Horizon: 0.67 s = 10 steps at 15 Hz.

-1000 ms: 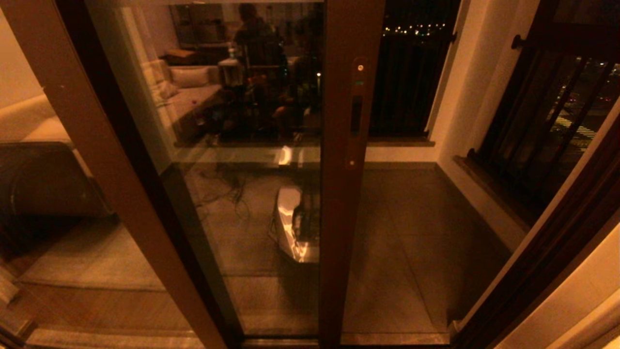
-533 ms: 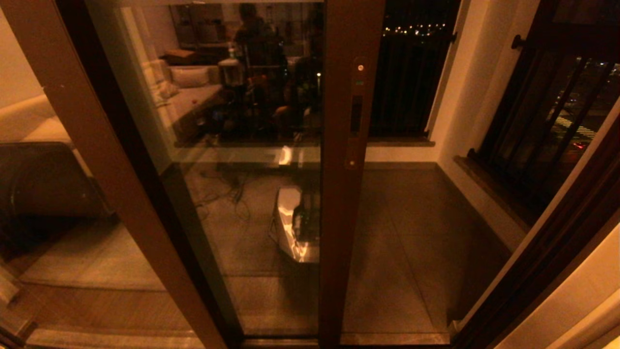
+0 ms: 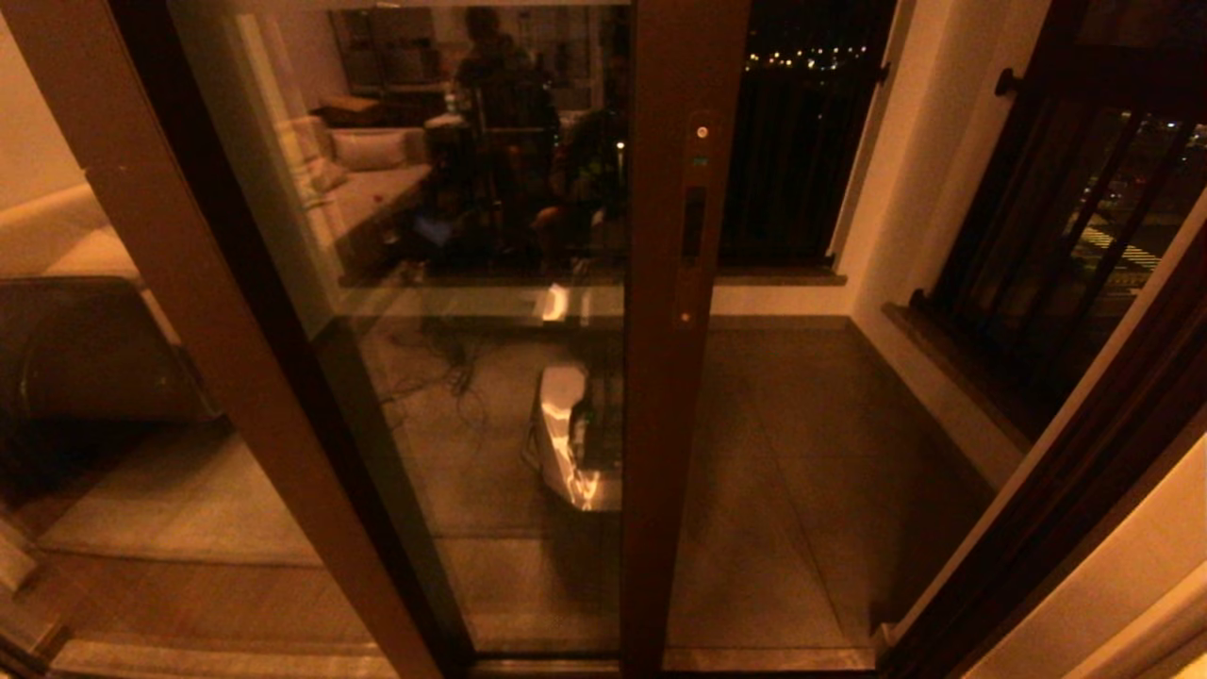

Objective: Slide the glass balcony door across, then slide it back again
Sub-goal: Open the slid door

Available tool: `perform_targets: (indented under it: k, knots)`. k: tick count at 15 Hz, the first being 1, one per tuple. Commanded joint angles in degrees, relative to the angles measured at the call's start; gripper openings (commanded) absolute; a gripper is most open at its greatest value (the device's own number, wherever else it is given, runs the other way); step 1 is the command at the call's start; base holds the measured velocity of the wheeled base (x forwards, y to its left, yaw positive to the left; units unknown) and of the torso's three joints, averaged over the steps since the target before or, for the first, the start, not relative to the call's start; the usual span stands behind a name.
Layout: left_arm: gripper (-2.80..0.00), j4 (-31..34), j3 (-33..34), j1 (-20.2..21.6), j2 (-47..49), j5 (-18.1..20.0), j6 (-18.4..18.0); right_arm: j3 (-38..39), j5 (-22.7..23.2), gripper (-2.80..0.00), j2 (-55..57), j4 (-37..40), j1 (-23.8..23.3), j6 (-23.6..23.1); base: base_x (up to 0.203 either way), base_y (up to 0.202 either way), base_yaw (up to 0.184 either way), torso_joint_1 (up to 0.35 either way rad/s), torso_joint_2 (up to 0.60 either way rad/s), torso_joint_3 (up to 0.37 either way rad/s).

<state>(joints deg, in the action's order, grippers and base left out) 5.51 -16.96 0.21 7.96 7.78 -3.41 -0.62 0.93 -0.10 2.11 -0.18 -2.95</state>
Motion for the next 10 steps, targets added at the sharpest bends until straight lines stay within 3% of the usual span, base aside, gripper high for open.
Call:
perform_targets:
  k: [1,5,7,9,10]
  knots:
    - [-2.8,-0.1,-7.2,0.1,12.8,3.6,0.5,0.0,0.0,-2.8,0.1,0.1,0.0,0.0,0.0,0.0,0.0,0.0,0.0,0.0]
    - [-2.8,-0.1,-22.2,-0.7,33.7,13.6,4.4,0.0,0.0,-2.8,0.1,0.0,0.0,0.0,0.0,0.0,0.0,0.0,0.0,0.0]
    - [-2.8,-0.1,-29.8,-5.9,43.0,15.8,8.1,0.0,0.0,-2.8,0.1,0.0,0.0,0.0,0.0,0.0,0.0,0.0,0.0,0.0]
    - [-2.8,-0.2,-36.3,-13.9,51.4,13.3,10.5,0.0,0.0,-2.8,0.1,0.0,0.0,0.0,0.0,0.0,0.0,0.0,0.0,0.0]
    - [-2.8,-0.3,-39.3,-18.4,55.7,9.3,11.1,0.0,0.0,-2.8,0.1,0.0,0.0,0.0,0.0,0.0,0.0,0.0,0.0,0.0]
